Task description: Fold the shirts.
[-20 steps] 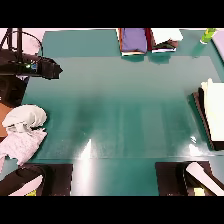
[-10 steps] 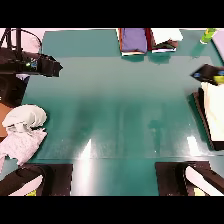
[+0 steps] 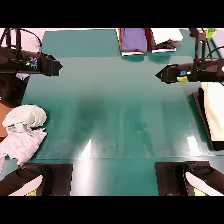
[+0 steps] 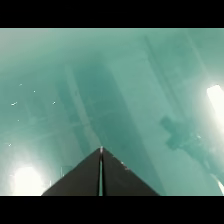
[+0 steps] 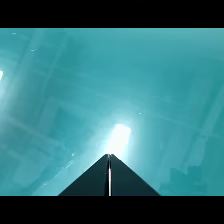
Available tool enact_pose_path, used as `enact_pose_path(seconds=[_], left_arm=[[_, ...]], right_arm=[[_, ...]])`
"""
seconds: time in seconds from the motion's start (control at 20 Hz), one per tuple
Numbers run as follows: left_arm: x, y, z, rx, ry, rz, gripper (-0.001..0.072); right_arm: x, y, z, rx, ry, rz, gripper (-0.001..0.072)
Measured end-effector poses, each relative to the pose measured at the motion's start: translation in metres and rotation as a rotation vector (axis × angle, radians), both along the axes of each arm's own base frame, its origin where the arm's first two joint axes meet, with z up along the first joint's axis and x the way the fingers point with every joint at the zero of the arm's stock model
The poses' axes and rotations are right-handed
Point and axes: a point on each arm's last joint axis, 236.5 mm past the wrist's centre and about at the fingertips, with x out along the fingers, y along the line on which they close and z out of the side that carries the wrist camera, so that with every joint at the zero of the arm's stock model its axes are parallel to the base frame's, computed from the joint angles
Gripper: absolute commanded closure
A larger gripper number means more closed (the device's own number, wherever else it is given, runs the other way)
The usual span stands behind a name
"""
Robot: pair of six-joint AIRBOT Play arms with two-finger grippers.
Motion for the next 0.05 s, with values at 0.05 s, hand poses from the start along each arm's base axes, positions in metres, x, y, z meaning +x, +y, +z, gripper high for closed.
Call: enact_pose_path(seconds=[0.05], left_arm=[[0.0001, 0.0000, 0.0001, 0.000, 0.000, 0.000, 0.0673]], right_arm=[[-0.0011, 0.0029, 0.0002, 0.001, 0.000, 0.007, 0.0688]])
